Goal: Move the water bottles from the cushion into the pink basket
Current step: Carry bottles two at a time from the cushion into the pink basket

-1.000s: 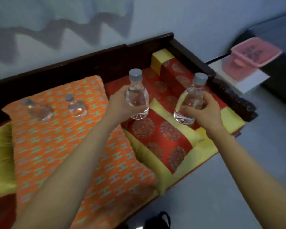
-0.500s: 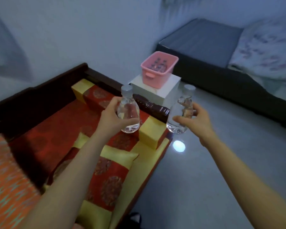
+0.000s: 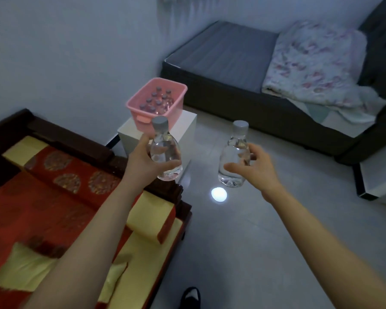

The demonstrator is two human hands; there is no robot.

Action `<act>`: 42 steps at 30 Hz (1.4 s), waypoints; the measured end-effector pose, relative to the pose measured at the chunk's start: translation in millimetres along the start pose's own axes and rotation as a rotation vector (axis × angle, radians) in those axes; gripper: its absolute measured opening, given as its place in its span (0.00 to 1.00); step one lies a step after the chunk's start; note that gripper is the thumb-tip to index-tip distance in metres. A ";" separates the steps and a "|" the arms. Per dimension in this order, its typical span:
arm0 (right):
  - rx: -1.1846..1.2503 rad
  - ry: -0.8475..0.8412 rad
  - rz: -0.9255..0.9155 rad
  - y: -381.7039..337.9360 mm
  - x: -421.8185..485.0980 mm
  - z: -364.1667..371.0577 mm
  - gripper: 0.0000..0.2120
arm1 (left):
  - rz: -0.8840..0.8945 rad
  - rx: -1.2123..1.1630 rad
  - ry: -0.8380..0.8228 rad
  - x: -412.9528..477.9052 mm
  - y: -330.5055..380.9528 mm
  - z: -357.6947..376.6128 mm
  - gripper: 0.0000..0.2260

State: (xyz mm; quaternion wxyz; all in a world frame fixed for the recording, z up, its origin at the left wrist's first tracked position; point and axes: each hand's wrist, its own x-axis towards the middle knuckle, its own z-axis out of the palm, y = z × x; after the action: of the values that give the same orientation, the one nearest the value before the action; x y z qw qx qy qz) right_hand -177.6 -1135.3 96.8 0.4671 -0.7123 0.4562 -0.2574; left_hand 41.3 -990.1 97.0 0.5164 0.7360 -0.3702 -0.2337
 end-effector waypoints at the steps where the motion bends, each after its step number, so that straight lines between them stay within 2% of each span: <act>1: 0.002 0.007 0.006 2.0 15.0 -9.0 0.27 | 0.002 0.010 -0.006 14.5 5.4 10.6 0.28; 6: -0.009 0.001 0.017 15.4 96.8 -48.9 0.30 | 0.001 0.015 -0.011 85.6 24.2 58.8 0.32; 10: -0.039 -0.051 0.003 32.6 163.7 -75.3 0.32 | -0.006 0.029 0.024 135.0 35.9 95.6 0.31; 21: 0.003 -0.241 -0.127 27.4 358.3 -114.0 0.31 | -0.149 0.019 0.275 257.9 40.2 171.7 0.31; 29: 0.069 -0.400 -0.188 3.6 472.1 -44.8 0.28 | -0.286 0.048 0.450 343.0 6.4 148.1 0.35; 37: 0.046 -0.511 -0.225 -35.0 577.3 57.6 0.30 | -0.355 0.018 0.550 437.0 -38.9 93.9 0.36; 42: 0.042 -0.607 -0.236 -51.6 626.5 115.2 0.31 | -0.403 0.008 0.547 481.8 -60.9 70.3 0.35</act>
State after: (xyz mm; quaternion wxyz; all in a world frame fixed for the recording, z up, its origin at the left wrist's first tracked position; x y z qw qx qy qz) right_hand 217.6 -1635.9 56.3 0.5633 -0.7947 0.2052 -0.0951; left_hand 305.8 -1398.5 33.4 0.5371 0.8318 -0.0662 -0.1236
